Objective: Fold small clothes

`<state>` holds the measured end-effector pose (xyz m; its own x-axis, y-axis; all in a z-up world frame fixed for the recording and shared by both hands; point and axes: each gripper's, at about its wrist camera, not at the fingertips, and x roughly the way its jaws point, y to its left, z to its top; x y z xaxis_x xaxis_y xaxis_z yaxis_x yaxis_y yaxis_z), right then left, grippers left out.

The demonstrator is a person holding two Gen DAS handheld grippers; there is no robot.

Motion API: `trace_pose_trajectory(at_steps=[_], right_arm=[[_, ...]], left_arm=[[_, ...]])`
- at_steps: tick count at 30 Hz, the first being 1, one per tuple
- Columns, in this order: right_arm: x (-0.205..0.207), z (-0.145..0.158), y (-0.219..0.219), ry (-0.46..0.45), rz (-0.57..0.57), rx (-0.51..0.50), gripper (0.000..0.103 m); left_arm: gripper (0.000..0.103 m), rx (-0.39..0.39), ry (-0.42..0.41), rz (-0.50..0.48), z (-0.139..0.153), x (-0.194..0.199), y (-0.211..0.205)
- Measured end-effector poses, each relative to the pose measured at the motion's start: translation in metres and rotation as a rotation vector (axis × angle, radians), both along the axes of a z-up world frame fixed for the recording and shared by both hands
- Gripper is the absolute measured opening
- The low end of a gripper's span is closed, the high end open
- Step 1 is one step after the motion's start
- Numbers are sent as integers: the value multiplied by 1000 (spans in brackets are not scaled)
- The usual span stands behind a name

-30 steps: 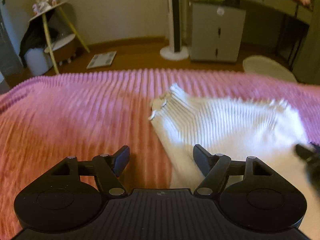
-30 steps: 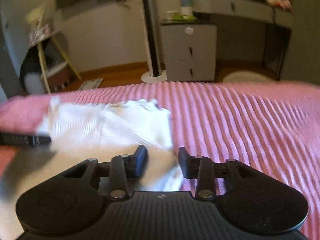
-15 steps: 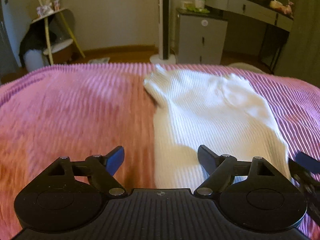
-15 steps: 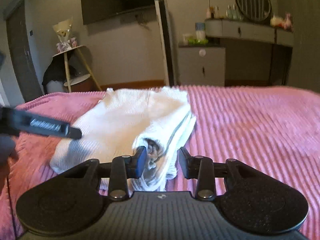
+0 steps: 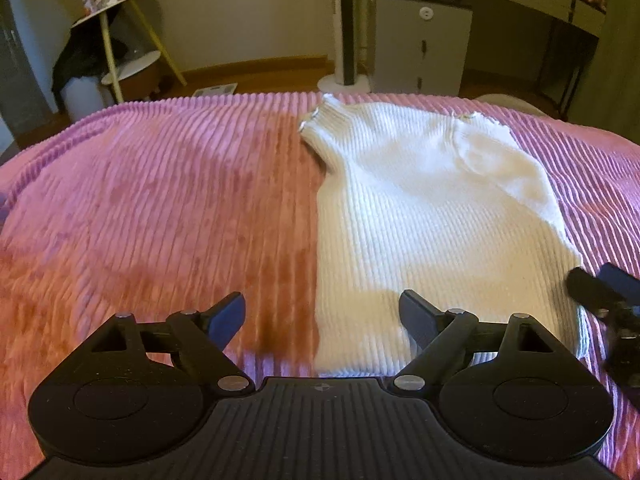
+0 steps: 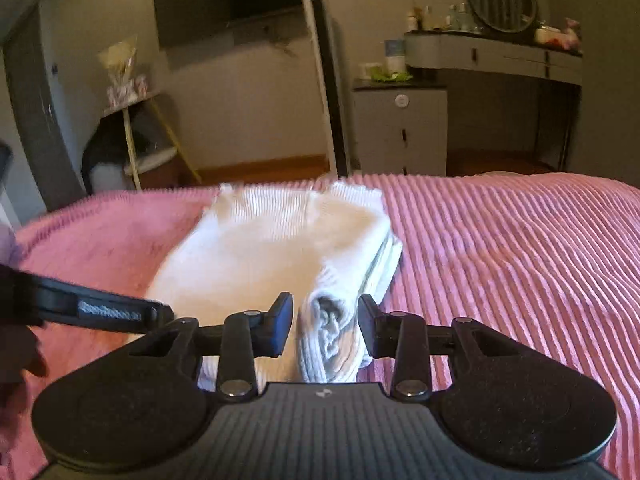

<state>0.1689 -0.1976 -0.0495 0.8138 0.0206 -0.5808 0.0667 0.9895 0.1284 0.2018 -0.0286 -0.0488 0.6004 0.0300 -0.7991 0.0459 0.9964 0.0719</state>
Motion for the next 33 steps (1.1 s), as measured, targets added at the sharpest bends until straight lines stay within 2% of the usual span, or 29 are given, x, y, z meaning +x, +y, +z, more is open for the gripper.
trace_pose_trajectory(at_steps=[3,7,12,14,17,22,23,25,28,33], right_arm=[[15,-18,-5,70,-30,-3,36],[18,-32,-21,97,-71,90,41],[19,-39,-14,93,-57,9,51],[21,-45,-18,96,-49,-7,58],[23,-44,-24,106,-47,8,63],[28,-46,-23,139,-58,5,66],[29,-47,-21,142,-56,-18,71],[31,-46,-18,154,-57,-58,74],[34,-41,-22,187,-71,-50,77],[9,-23,-14,213,-109,-86,79]], left_arm=[[91,3,11,7,0,0,1],[93,11,24,-3,-2,-1,0],[95,27,30,-16,-8,-2,-1],[95,25,41,-11,-10,-3,0],[95,21,55,3,-11,-7,4],[96,49,70,10,-11,-16,4],[96,60,77,10,-12,-18,3],[96,74,102,16,-15,-23,4],[96,107,140,31,-20,-32,8],[96,106,147,52,-16,-59,28]])
